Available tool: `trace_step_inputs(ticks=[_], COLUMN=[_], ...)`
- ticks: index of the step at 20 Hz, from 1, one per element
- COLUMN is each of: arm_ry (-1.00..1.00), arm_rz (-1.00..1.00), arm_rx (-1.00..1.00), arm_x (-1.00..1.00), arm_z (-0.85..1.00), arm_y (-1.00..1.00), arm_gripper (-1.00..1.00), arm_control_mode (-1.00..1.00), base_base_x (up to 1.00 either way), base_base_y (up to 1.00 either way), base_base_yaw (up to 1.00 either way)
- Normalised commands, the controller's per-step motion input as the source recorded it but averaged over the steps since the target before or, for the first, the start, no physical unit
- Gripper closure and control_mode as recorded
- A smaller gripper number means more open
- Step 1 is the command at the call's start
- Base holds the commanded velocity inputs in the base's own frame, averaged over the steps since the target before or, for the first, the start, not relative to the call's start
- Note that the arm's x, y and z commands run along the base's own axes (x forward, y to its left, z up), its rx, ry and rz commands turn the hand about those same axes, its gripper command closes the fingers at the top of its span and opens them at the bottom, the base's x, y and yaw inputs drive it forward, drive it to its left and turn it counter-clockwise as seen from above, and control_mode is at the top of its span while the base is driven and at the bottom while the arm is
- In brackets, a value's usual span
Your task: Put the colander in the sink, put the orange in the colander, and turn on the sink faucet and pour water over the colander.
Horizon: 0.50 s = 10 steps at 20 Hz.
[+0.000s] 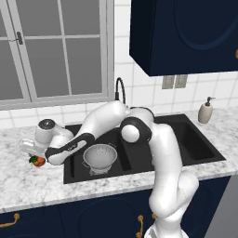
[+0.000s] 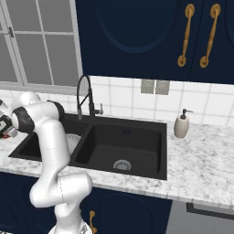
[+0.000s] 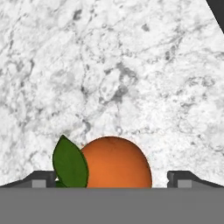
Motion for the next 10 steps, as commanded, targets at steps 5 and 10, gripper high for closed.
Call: trace_step_inputs(ticks=[5,10], arm_ry=[0.08,0.05], arm_rz=[0.00,0.00], arm_rx=[0.00,0.00], arm_x=[0.00,0.00], arm_z=[-0.26,-0.37], arm_y=[0.12,0.02], arm_gripper=[-1.00,-1.00], arm_control_mode=[-1.00,-1.00], base_base_x=[0.00,0.00], base_base_y=[0.00,0.00], base_base_yaw=[0.00,0.00])
